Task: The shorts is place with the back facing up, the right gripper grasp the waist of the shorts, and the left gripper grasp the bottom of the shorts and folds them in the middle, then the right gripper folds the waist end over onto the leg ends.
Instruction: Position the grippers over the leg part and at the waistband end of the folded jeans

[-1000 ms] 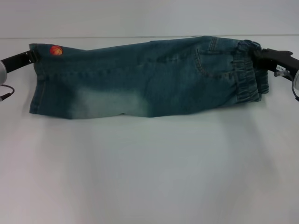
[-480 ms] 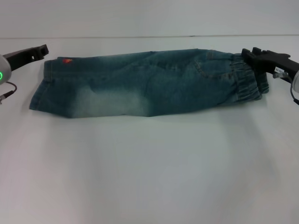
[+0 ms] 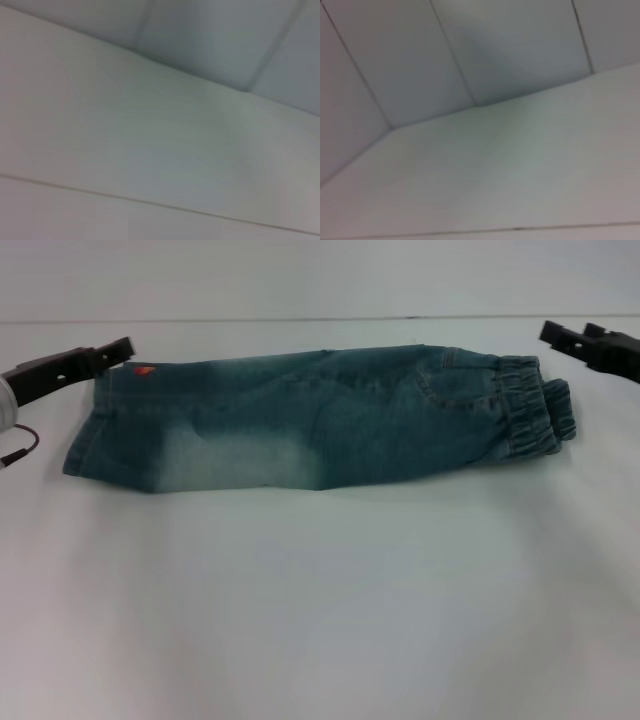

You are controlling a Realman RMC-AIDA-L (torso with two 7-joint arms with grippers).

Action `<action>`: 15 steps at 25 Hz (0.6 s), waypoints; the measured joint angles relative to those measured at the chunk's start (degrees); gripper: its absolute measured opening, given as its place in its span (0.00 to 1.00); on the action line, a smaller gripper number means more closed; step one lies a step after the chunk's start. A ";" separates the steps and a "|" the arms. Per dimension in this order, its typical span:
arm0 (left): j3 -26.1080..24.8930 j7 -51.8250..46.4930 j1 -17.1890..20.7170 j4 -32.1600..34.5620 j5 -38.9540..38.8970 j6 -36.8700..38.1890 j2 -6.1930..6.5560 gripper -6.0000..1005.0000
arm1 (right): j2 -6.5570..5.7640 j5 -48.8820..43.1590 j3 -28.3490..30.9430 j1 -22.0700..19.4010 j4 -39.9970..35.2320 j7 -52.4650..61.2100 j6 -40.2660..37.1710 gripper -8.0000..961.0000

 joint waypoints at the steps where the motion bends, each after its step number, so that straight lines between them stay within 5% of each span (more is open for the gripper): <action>1: -0.29 1.20 0.48 0.62 -0.53 3.54 0.12 0.68 | -0.70 -0.20 -1.24 -0.59 -1.24 2.50 -1.73 0.73; 2: -0.72 3.00 1.06 1.26 -1.15 8.21 0.26 0.69 | -1.51 -0.68 -2.50 -1.16 -2.54 5.16 -3.35 0.77; 3: -0.91 4.24 1.41 1.66 -1.53 11.58 0.36 0.71 | -3.92 -3.06 -5.40 -2.00 -5.56 11.88 -7.45 0.81; 4: -0.98 5.89 1.78 2.15 -1.93 16.96 0.53 0.73 | -3.92 -3.06 -5.40 -2.00 -5.56 11.88 -7.45 0.85; 8: -0.45 9.66 1.77 2.72 -1.65 31.49 1.20 0.77 | -8.18 -10.45 -7.90 -1.51 -11.06 25.93 -14.73 0.96; 11: 0.31 10.64 1.57 2.80 -1.45 35.31 1.30 0.77 | -9.83 -16.11 -8.66 -0.17 -16.41 36.44 -19.34 1.00; 15: 0.71 10.57 1.11 2.84 -1.08 37.01 1.31 0.77 | -10.05 -27.27 -9.39 3.71 -22.37 47.20 -24.34 0.99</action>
